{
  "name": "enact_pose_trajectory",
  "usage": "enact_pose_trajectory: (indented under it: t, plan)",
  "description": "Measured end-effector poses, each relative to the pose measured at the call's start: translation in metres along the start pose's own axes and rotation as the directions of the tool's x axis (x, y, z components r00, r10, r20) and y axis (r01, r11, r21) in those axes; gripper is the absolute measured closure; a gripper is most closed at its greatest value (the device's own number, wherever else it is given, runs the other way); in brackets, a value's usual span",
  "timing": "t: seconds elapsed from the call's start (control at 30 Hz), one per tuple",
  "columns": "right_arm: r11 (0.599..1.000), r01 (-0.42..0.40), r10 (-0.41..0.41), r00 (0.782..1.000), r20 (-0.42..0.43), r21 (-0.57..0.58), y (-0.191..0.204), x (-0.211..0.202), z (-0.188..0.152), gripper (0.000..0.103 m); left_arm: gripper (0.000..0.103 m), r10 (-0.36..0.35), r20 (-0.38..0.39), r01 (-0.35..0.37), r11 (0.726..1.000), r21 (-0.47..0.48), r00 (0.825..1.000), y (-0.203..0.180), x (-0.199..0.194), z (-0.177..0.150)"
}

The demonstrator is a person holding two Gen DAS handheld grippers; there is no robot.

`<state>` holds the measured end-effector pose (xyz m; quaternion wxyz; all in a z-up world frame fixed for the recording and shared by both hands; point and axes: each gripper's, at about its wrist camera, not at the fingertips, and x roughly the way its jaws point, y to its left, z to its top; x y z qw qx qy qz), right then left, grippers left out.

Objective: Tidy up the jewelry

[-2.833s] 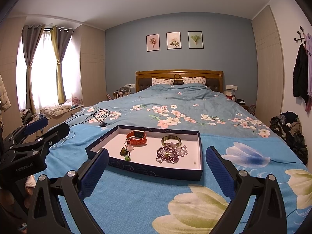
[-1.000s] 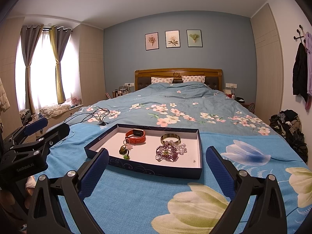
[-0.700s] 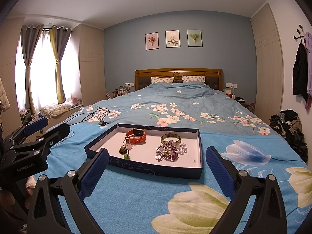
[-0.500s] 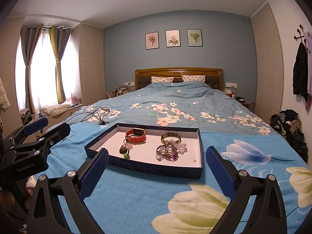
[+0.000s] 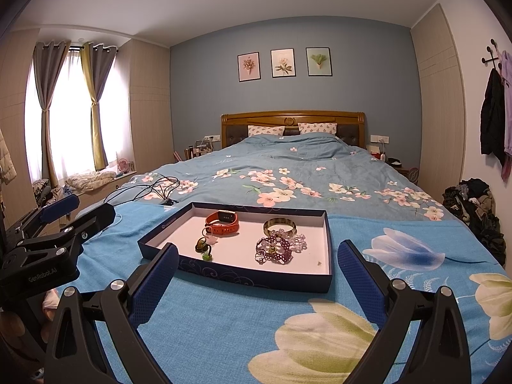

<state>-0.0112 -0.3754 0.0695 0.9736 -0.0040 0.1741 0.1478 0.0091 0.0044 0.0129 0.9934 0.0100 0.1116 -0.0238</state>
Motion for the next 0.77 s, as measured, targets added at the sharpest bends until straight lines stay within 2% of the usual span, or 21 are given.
enact_pose_trajectory:
  t: [0.5, 0.7, 0.77]
  plan:
    - [1.0, -0.002, 0.002, 1.0, -0.002, 0.0, 0.0, 0.0, 0.001, 0.007, 0.006, -0.001, 0.0, 0.001, 1.0, -0.01, 1.0, 0.002, 0.0, -0.002]
    - [1.0, 0.0, 0.0, 1.0, -0.029, -0.02, -0.004, 0.003, 0.002, 0.007, 0.006, -0.042, -0.063, 0.041, 0.999, -0.016, 0.997, 0.002, 0.01, -0.005]
    - [1.0, 0.009, -0.01, 0.997, -0.081, -0.02, -0.016, 0.009, 0.002, 0.007, 0.006, -0.045, -0.083, 0.044, 0.999, -0.015, 0.995, 0.005, 0.014, -0.008]
